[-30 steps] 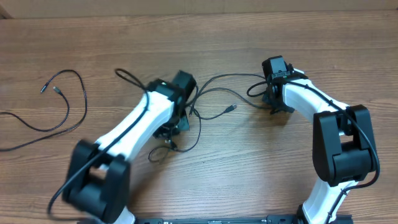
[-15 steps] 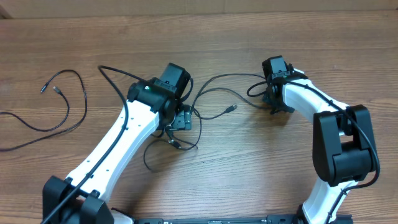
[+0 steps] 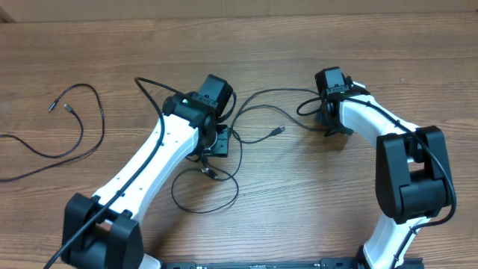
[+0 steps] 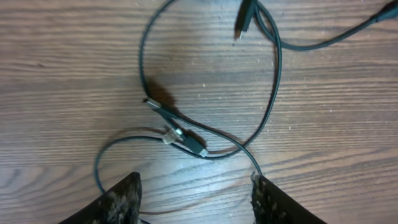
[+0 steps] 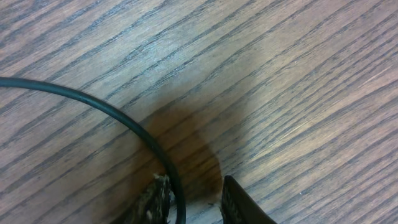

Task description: Untangle cables

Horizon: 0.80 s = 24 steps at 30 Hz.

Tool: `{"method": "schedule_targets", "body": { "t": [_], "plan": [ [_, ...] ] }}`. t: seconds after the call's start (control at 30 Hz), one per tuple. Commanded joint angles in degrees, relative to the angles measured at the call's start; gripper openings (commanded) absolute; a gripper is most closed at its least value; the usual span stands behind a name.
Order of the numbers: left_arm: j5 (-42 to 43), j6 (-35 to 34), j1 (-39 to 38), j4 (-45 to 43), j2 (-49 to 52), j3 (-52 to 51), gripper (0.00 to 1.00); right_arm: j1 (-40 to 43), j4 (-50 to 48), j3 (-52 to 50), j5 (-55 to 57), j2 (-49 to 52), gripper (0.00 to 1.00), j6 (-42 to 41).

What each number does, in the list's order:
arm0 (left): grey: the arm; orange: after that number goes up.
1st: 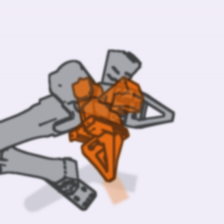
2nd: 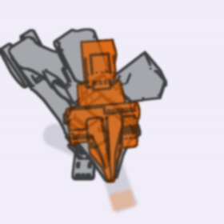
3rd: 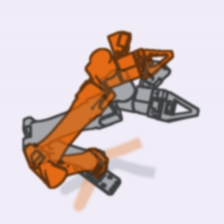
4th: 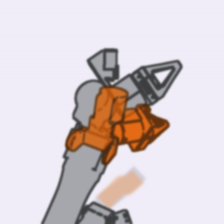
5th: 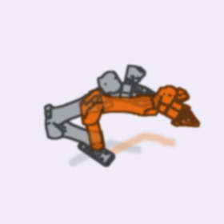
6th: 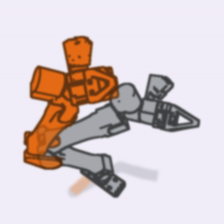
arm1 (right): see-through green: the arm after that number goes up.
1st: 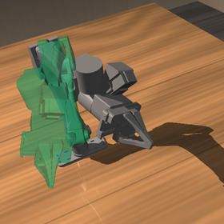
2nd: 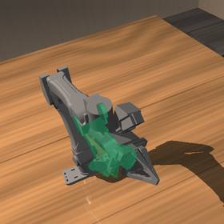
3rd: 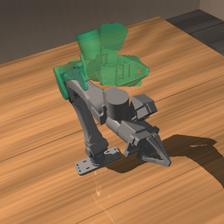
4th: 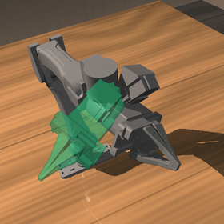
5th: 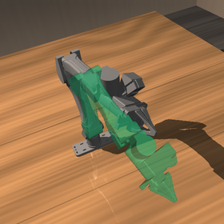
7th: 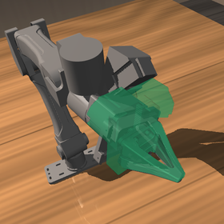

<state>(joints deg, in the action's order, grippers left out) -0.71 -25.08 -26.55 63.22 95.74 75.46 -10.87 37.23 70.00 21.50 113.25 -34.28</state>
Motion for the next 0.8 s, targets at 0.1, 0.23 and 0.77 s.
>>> {"method": "schedule_targets", "body": {
  "t": [0.1,0.23,0.77],
  "plan": [
    [2.21,-4.92,-1.03,0.00,4.94,-1.68,0.63,0.02,0.26,-2.23,-3.65,1.86,0.28,0.28],
    [2.14,-11.06,-1.25,-0.02,8.81,-2.21,0.64,0.02,0.28,-2.23,-3.65,1.86,0.28,0.28],
    [-2.08,-32.50,-0.96,-1.99,18.71,-2.23,0.85,0.02,0.26,-2.23,-4.26,1.86,0.28,0.28]
  ]
}}
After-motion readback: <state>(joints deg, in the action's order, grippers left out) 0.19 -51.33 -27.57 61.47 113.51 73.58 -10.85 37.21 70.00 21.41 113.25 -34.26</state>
